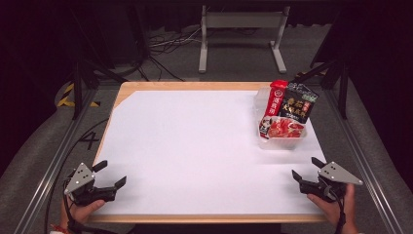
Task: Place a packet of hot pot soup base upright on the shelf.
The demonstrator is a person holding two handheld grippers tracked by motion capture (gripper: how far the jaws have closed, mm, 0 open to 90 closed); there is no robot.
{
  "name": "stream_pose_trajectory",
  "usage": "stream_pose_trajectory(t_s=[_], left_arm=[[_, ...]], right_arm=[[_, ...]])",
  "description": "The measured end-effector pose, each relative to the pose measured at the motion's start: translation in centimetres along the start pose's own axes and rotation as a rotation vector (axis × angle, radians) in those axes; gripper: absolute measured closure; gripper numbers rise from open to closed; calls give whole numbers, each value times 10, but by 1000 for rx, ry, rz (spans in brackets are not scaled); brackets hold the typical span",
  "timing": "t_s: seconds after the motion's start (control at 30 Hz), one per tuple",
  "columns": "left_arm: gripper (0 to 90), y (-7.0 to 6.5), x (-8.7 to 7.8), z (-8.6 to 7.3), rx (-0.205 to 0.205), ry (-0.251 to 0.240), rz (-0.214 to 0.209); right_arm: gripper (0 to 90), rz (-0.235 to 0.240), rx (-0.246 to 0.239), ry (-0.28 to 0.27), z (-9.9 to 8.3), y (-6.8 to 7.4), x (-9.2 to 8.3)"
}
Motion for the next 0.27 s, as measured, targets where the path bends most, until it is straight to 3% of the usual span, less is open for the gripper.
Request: stream_pose_trajectory(t_s=[0.1, 0.2, 0.27], left_arm=[[105, 0, 0, 0, -1, -1, 0], [106, 1, 1, 1, -6, -2, 3], [109, 2, 2, 1, -5, 2, 4]], right_arm=[[186, 9, 1, 1, 0, 1, 0], [188, 38, 36, 0, 1, 0, 0], [191, 32, 38, -13, 2, -1, -3]])
Point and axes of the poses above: each handheld gripper's, and its own axes: x roughly forward along the jaws, z roughly out of its top, y roughly to its left, the point moved 4 cm from there along x, roughly forward along the jaws, and after that the axes turned 2 degrees about x, right-handed, at the moved point
